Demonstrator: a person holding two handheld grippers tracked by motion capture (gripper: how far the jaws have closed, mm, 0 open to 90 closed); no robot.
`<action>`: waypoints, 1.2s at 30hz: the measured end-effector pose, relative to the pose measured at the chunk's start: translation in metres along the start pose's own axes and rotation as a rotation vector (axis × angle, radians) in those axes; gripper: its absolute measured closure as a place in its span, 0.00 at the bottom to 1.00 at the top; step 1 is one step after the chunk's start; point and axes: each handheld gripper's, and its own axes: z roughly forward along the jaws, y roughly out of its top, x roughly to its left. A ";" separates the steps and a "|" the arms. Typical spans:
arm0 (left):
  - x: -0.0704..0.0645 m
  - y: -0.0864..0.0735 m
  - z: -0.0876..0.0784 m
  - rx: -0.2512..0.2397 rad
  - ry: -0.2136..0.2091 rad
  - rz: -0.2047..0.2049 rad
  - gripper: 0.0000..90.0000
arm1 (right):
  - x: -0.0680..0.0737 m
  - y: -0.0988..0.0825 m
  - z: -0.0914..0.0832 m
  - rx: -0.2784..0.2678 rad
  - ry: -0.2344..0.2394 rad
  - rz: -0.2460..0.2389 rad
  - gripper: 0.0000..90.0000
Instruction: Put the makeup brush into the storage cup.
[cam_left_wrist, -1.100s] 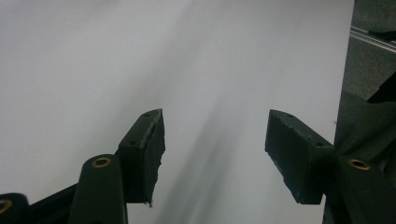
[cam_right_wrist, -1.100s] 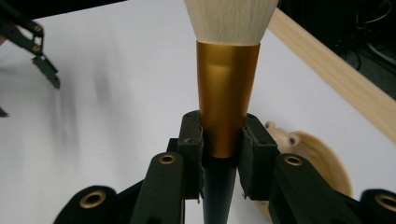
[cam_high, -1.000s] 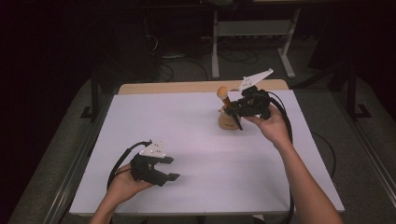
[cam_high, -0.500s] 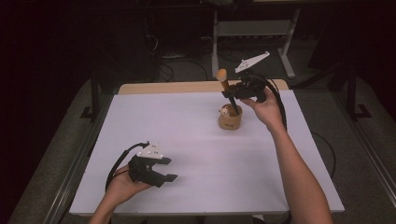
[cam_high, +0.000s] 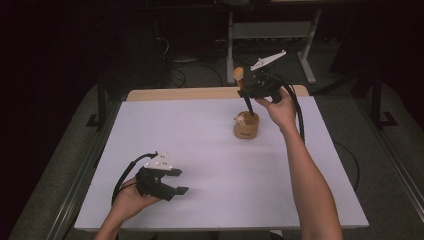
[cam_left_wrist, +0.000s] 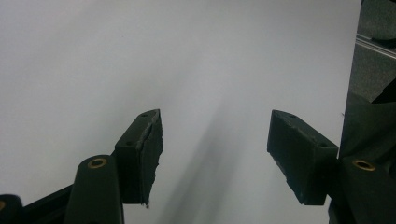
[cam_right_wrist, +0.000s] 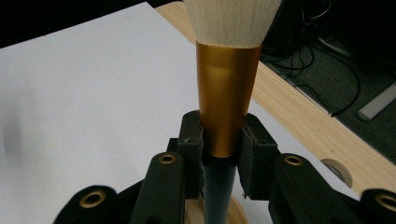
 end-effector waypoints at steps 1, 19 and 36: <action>0.000 0.000 0.000 0.000 0.000 0.000 0.39 | 0.000 0.000 0.000 0.000 0.000 0.000 0.80; 0.000 -0.004 -0.003 -0.014 0.008 -0.018 0.39 | -0.003 -0.010 0.015 0.006 -0.018 0.013 0.80; -0.001 -0.003 -0.002 -0.007 0.006 -0.014 0.39 | -0.004 -0.031 0.019 0.017 -0.031 0.048 0.80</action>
